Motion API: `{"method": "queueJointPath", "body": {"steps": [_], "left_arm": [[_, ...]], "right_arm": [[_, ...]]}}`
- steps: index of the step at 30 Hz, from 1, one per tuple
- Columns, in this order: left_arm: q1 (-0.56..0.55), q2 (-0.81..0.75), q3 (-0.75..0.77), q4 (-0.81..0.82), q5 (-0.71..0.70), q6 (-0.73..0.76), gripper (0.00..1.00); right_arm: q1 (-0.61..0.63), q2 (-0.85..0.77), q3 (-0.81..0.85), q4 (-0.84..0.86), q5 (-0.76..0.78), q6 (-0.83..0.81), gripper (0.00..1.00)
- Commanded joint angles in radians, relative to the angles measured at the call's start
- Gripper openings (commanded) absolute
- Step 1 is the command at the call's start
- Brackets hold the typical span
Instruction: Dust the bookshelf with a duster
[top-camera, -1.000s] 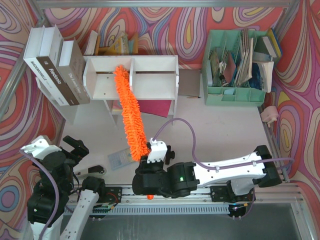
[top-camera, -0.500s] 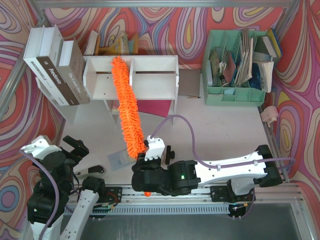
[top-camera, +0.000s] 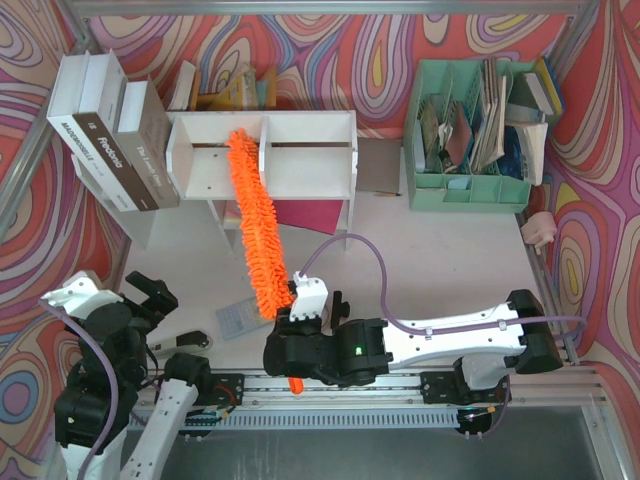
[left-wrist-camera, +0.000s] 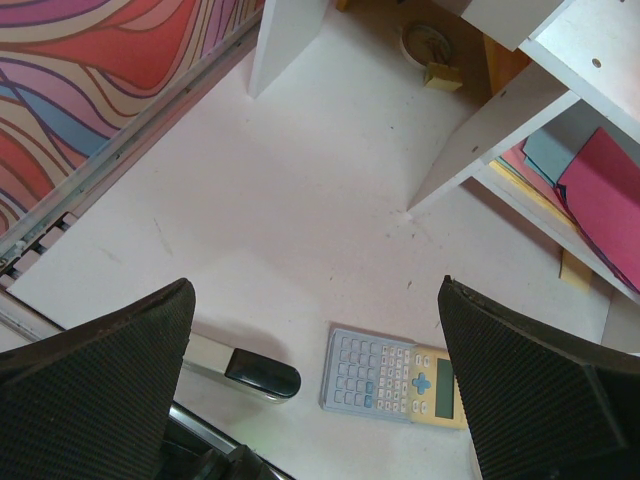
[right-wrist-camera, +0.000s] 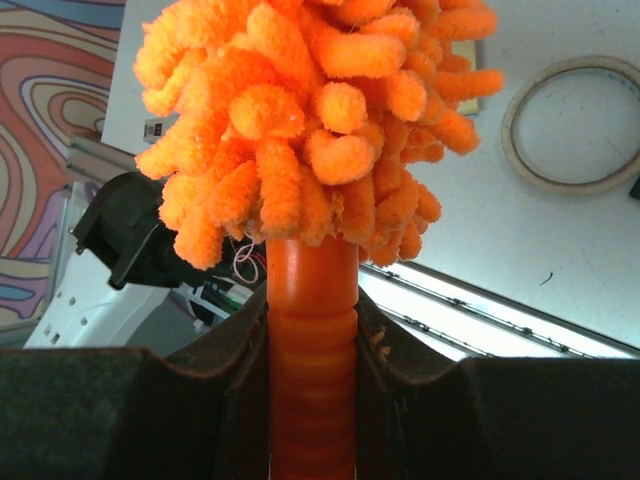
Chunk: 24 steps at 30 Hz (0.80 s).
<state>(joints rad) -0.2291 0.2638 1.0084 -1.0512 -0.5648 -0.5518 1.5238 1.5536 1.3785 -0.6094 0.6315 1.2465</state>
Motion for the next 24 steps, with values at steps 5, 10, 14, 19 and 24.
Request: {"method": "queueJointPath", "body": {"steps": [5,10,14,19,24], "left_arm": [[0.007,0.007,-0.014,0.015,0.005,0.02,0.98],[0.007,0.008,-0.014,0.014,0.003,0.02,0.99],[0.007,0.006,-0.014,0.014,0.003,0.018,0.98],[0.007,0.006,-0.014,0.013,0.004,0.018,0.98],[0.007,0.005,-0.014,0.013,0.002,0.018,0.98]], "right_arm": [[0.007,-0.005,0.08,0.075,0.102,-0.107,0.0],[0.008,0.02,0.093,0.152,0.071,-0.196,0.0],[0.009,0.081,0.144,0.201,-0.02,-0.287,0.0],[0.009,0.15,0.21,0.212,-0.105,-0.345,0.0],[0.009,0.124,0.18,0.139,-0.027,-0.256,0.0]]}}
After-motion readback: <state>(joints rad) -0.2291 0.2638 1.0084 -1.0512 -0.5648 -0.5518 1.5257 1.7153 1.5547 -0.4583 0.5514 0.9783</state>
